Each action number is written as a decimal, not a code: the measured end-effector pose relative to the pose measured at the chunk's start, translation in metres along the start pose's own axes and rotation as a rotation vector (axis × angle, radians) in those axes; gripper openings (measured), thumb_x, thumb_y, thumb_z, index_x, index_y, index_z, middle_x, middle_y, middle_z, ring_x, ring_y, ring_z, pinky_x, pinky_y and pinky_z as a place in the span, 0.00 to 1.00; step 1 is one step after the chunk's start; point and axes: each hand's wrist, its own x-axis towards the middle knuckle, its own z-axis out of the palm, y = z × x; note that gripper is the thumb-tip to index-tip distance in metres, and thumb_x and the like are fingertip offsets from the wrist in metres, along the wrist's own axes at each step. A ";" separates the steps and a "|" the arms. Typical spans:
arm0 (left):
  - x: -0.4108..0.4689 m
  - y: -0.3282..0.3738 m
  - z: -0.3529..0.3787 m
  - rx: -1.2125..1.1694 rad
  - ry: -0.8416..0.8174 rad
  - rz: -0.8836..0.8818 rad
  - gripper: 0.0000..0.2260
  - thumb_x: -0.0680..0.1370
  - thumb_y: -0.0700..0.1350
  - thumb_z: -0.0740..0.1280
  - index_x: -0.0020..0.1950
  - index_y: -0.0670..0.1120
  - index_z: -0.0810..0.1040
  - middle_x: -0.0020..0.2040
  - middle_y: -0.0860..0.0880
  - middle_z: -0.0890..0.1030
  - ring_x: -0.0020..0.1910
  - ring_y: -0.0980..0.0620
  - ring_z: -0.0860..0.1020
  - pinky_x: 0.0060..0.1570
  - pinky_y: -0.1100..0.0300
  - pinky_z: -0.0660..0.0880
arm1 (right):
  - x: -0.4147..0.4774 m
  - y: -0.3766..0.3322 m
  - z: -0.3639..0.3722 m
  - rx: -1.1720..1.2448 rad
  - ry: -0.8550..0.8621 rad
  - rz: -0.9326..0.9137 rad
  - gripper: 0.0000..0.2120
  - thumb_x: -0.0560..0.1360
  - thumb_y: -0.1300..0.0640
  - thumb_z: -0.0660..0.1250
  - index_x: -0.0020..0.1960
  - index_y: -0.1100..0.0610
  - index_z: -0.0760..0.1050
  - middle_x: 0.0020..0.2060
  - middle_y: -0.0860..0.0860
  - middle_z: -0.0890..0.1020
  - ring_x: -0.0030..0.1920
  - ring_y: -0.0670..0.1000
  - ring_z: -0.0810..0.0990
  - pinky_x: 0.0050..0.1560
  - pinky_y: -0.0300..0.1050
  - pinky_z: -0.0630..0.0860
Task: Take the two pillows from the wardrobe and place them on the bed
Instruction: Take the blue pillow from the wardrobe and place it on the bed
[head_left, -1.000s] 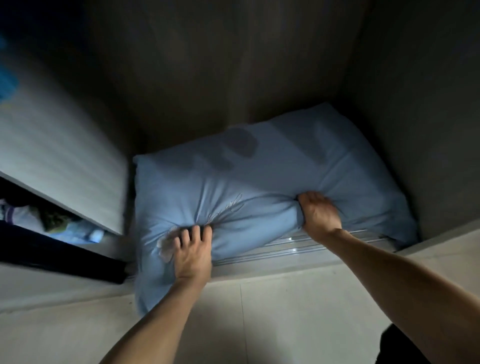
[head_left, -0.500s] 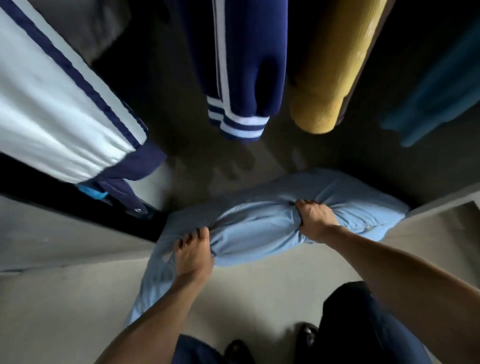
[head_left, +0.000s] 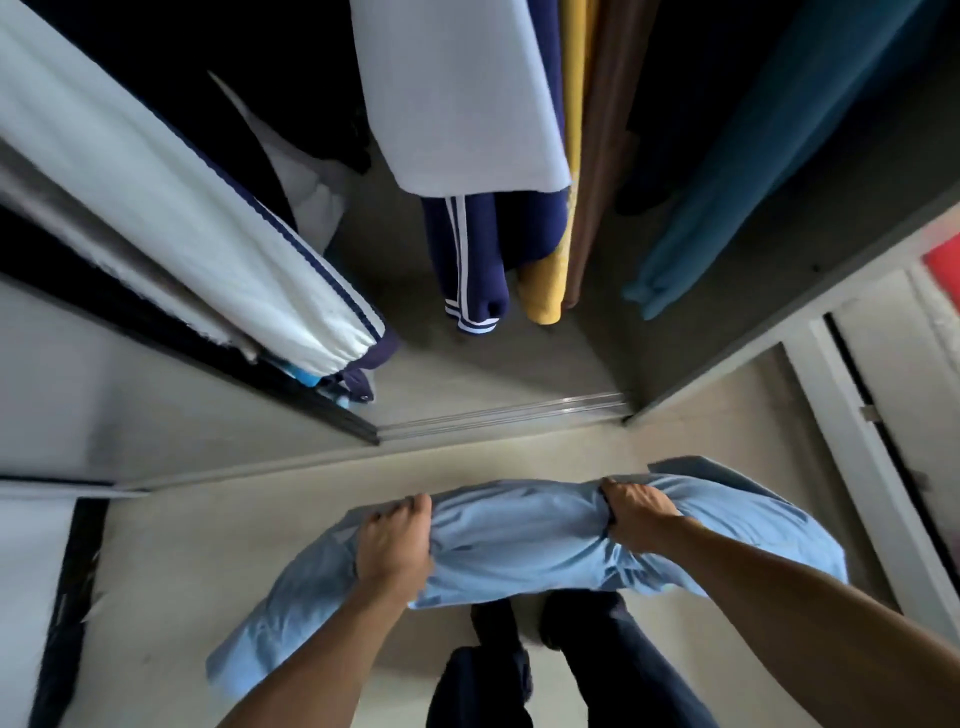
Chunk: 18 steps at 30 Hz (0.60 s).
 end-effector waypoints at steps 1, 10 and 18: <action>-0.009 0.004 -0.008 0.008 -0.009 0.021 0.15 0.70 0.43 0.68 0.55 0.48 0.69 0.56 0.49 0.79 0.57 0.48 0.77 0.56 0.53 0.70 | -0.017 0.001 -0.003 0.008 0.001 0.012 0.19 0.69 0.57 0.65 0.59 0.58 0.67 0.55 0.57 0.81 0.56 0.60 0.79 0.49 0.48 0.72; -0.051 0.058 -0.067 0.071 0.084 0.252 0.20 0.71 0.44 0.67 0.62 0.48 0.66 0.62 0.49 0.76 0.64 0.47 0.72 0.66 0.50 0.63 | -0.154 0.033 -0.022 0.073 0.169 0.189 0.21 0.67 0.55 0.71 0.55 0.58 0.67 0.55 0.58 0.80 0.56 0.60 0.78 0.52 0.49 0.72; -0.065 0.181 -0.137 0.105 0.249 0.512 0.20 0.70 0.41 0.64 0.61 0.50 0.67 0.61 0.50 0.77 0.63 0.47 0.73 0.62 0.51 0.65 | -0.270 0.128 -0.050 0.196 0.426 0.377 0.22 0.62 0.55 0.72 0.44 0.54 0.60 0.43 0.55 0.79 0.47 0.60 0.79 0.38 0.47 0.67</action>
